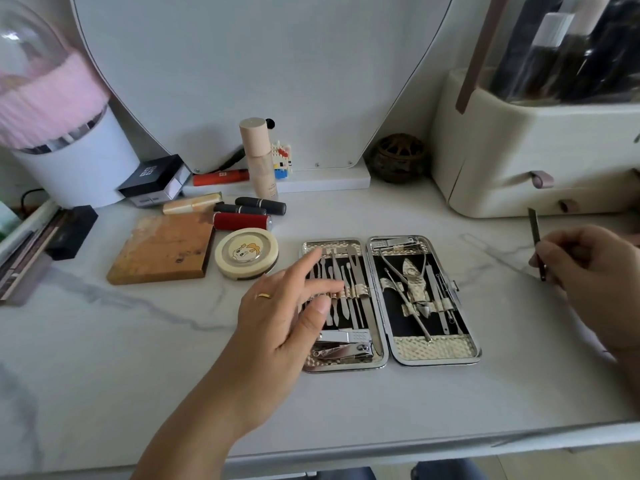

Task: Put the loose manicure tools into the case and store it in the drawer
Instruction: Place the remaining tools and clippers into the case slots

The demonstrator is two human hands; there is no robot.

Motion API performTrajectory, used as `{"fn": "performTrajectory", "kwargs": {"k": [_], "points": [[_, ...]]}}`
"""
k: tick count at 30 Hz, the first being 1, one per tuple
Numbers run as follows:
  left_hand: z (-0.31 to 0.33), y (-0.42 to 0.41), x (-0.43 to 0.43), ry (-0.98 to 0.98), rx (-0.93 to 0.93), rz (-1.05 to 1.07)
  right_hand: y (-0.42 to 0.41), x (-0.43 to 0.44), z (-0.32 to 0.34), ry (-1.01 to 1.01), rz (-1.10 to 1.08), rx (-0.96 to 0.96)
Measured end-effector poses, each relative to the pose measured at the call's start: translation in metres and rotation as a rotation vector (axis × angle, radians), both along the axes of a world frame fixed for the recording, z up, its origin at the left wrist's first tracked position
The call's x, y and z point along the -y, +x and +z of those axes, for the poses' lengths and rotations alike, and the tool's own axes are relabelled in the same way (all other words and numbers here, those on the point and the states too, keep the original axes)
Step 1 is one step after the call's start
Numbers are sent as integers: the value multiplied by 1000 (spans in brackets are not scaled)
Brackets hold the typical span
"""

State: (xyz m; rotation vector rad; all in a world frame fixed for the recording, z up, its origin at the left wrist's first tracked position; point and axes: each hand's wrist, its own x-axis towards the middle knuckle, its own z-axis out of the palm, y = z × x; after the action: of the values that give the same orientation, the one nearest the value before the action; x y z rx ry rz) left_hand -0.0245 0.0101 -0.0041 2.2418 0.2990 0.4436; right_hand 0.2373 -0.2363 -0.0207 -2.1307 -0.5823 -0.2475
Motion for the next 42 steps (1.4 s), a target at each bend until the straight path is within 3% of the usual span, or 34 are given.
{"fn": "performTrajectory", "kwargs": {"k": [3, 7, 11, 19, 25, 30, 36, 42], "points": [[1, -3, -5, -94, 87, 162, -3, -1, 3, 39, 45, -20], [2, -2, -7, -111, 107, 279, -6, 1, 9, 114, 98, -181], [3, -1, -6, -124, 66, 246, -10, 0, 15, 115, 138, -289], [1, -1, -8, -134, 35, 184, -21, 1, 28, 122, 114, -333], [3, -4, -9, -160, 123, 225, -20, 3, 32, 118, 93, -363], [3, -4, -6, -125, 65, 173, -27, 2, 35, 109, 146, -389], [2, -4, -6, -144, 57, 114, -38, -11, 36, 256, 278, -316], [-1, -3, -8, -119, 42, 141, -56, -40, 53, 356, 443, -587]]}}
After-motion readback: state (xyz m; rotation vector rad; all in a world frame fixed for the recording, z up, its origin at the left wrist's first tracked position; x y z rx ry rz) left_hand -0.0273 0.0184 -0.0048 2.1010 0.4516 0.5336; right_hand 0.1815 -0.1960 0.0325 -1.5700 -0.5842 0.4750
